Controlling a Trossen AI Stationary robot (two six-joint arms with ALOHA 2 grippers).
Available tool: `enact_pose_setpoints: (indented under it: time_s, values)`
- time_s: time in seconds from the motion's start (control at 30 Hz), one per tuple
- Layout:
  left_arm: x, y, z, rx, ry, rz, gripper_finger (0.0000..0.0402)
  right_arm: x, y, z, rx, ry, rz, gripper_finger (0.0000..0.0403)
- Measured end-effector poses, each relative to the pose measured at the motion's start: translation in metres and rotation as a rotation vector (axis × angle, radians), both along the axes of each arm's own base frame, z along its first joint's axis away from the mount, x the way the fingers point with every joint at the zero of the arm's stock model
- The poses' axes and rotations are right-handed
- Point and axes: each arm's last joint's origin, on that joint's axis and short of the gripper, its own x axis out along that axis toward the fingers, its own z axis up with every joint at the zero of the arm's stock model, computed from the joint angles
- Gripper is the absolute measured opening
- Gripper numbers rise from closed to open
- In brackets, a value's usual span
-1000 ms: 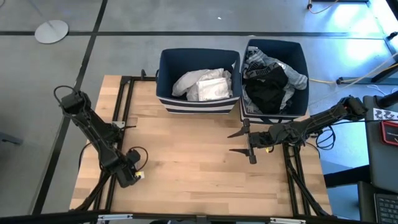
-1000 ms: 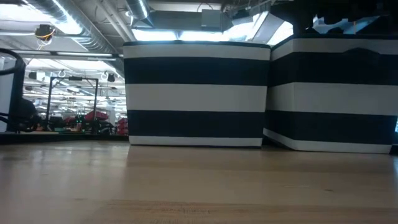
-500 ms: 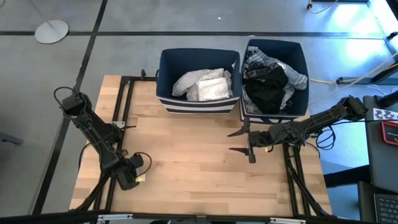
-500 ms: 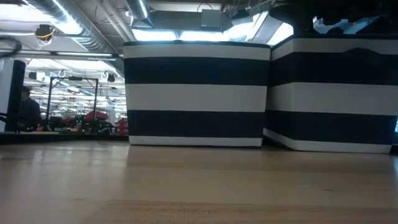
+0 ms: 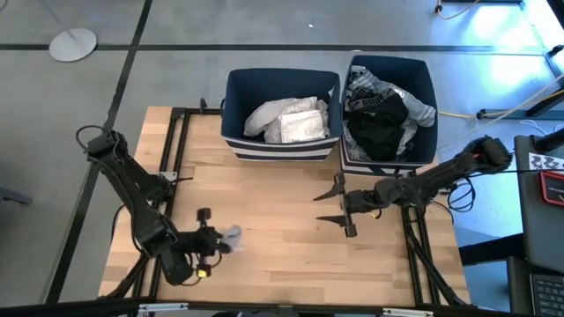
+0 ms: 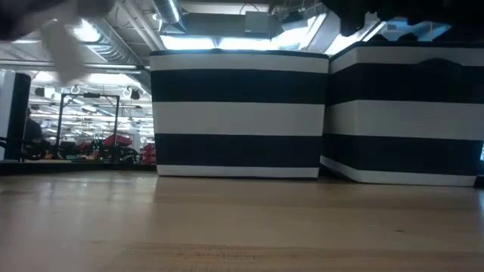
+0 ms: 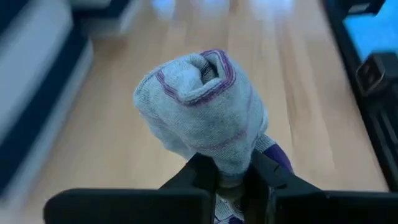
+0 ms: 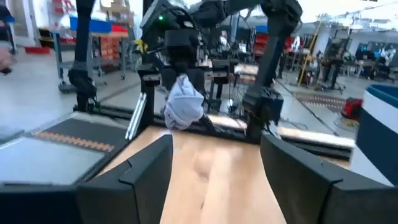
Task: Sort clothes
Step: Put the gray socks into the left blue laundry organizer
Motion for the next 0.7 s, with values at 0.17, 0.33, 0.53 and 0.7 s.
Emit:
enact_pose_setpoints:
  time_s: [0.17,0.33,0.53,0.7]
  values:
    - [0.019,-0.003,0.012,0.125,-0.113,-0.114,0.0034,0.016,0.007,-0.015,0.015,-0.062,0.046,0.0246]
    - [0.035,-0.002,0.017,0.208,-0.166,-0.161,0.0035,0.039,0.016,-0.016,0.016,-0.083,0.088,0.0246]
    - [0.056,-0.003,0.004,0.304,-0.153,-0.178,0.0035,0.072,0.029,-0.02,0.003,-0.053,0.138,0.0246]
    - [0.074,-0.004,-0.002,0.272,-0.162,-0.25,0.0035,0.088,0.035,-0.03,-0.02,-0.023,0.143,0.0246]
